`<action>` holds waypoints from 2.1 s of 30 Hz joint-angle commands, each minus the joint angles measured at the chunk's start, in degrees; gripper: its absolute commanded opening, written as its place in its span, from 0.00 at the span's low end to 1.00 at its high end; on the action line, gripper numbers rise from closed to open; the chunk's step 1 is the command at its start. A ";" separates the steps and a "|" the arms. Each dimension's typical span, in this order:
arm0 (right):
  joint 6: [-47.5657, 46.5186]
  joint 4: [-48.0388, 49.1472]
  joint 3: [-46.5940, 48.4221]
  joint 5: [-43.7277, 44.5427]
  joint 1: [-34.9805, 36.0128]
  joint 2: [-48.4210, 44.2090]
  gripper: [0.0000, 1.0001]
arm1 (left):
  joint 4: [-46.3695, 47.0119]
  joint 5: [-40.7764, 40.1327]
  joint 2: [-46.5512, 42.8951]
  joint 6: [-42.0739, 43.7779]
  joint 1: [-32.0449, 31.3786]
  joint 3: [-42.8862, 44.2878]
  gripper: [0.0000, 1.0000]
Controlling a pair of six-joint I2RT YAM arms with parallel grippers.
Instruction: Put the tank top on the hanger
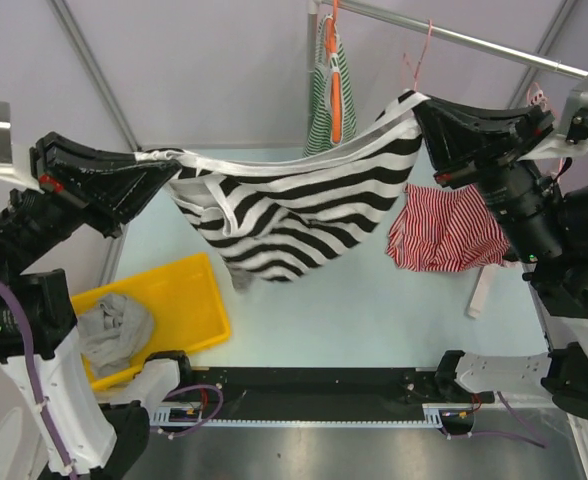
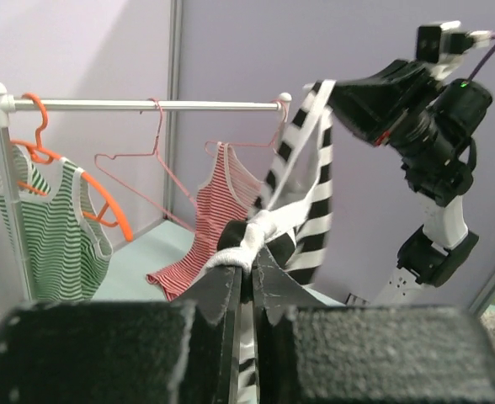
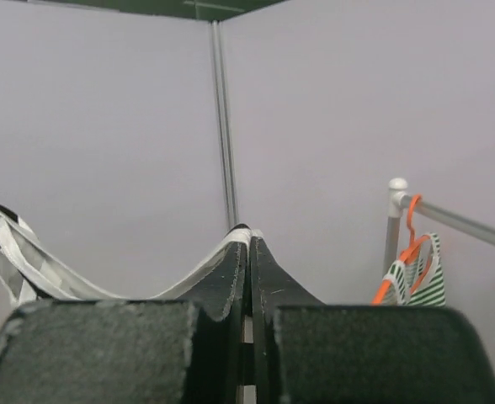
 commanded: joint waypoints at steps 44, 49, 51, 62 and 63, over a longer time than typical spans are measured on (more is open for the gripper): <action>15.64 11.17 -38.18 -20.20 -29.10 7.33 0.00 | -1.89 -29.19 -0.69 14.38 -33.11 -60.82 0.00; 17.48 2.55 -46.89 -9.48 -25.50 -0.76 0.00 | -6.18 -28.75 -1.58 14.45 -39.81 -65.51 0.06; 18.88 0.63 -50.93 -6.24 -24.27 -2.78 0.00 | -8.03 -28.49 -1.23 15.07 -41.40 -65.87 0.07; 35.84 -13.08 -63.51 9.86 -16.80 -14.55 0.56 | -9.26 -22.50 -3.14 15.60 -47.20 -68.51 0.99; 36.55 -15.88 -63.78 11.17 -16.10 -15.53 0.66 | -10.49 -23.90 -4.03 15.60 -47.20 -68.16 0.99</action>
